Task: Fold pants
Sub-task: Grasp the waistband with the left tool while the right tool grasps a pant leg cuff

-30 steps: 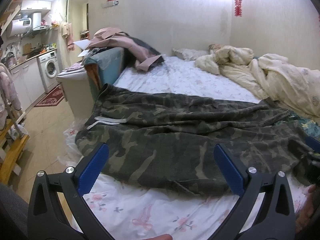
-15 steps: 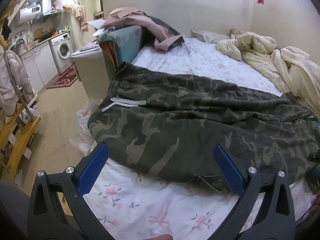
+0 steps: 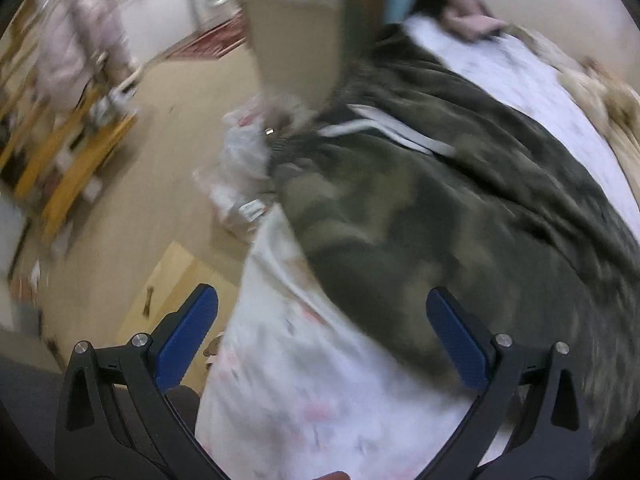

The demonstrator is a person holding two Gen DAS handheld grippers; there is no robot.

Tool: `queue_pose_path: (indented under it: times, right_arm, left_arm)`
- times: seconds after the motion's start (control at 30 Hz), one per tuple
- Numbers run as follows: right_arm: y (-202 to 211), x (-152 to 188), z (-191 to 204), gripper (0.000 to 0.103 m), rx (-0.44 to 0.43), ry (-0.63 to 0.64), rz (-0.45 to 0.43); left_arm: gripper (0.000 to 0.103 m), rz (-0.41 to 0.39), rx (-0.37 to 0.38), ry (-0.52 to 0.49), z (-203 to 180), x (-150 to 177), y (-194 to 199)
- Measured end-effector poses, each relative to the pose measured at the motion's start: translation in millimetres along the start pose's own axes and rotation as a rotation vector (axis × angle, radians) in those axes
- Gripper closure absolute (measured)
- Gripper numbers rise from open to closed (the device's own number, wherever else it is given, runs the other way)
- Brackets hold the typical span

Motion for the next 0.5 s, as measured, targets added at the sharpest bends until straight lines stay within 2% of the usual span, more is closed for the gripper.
queue_pose_path:
  times: [0.1, 0.13, 0.2, 0.3, 0.37, 0.4, 0.43, 0.47, 0.5]
  right_arm:
    - [12, -4, 13, 0.103, -0.051, 0.025, -0.046]
    - [12, -7, 16, 0.103, -0.043, 0.037, -0.055]
    - [10, -10, 18, 0.103, -0.018, 0.04, -0.07]
    - [9, -11, 17, 0.103, 0.009, 0.036, -0.073]
    - [10, -11, 18, 0.103, 0.014, 0.046, -0.079]
    - [11, -11, 18, 0.103, 0.015, 0.052, -0.084]
    - [14, -12, 17, 0.103, 0.01, 0.054, -0.091]
    - [15, -13, 18, 0.103, -0.002, 0.05, -0.092]
    - [17, -12, 15, 0.103, -0.012, 0.045, -0.094]
  left_arm:
    - [0.001, 0.04, -0.006, 0.073, 17, -20, -32]
    - [0.005, 0.056, -0.003, 0.113, 23, -25, -43]
    - [0.006, 0.102, 0.048, 0.19, 26, -27, -68]
    - [0.021, 0.151, 0.068, 0.188, 21, -26, -98]
    - [0.037, 0.147, 0.097, 0.186, 15, -27, -108]
    - [0.042, 0.138, 0.105, 0.185, 13, -31, -110]
    - [0.059, 0.133, 0.114, 0.182, 10, -33, -111]
    - [0.092, 0.126, 0.136, 0.176, 6, -37, -109]
    - [0.102, 0.113, 0.13, 0.17, 4, -43, -108]
Point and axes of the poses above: each gripper's, at about its wrist camera, not at the fingertips, and y roughly against the way its jaws point, z to its left, x to its underside, the point moved 9 cm from there along -y, roughly the way its jaws point, and after that the axes turned 4 degrees about x, right-handed, at the moved point
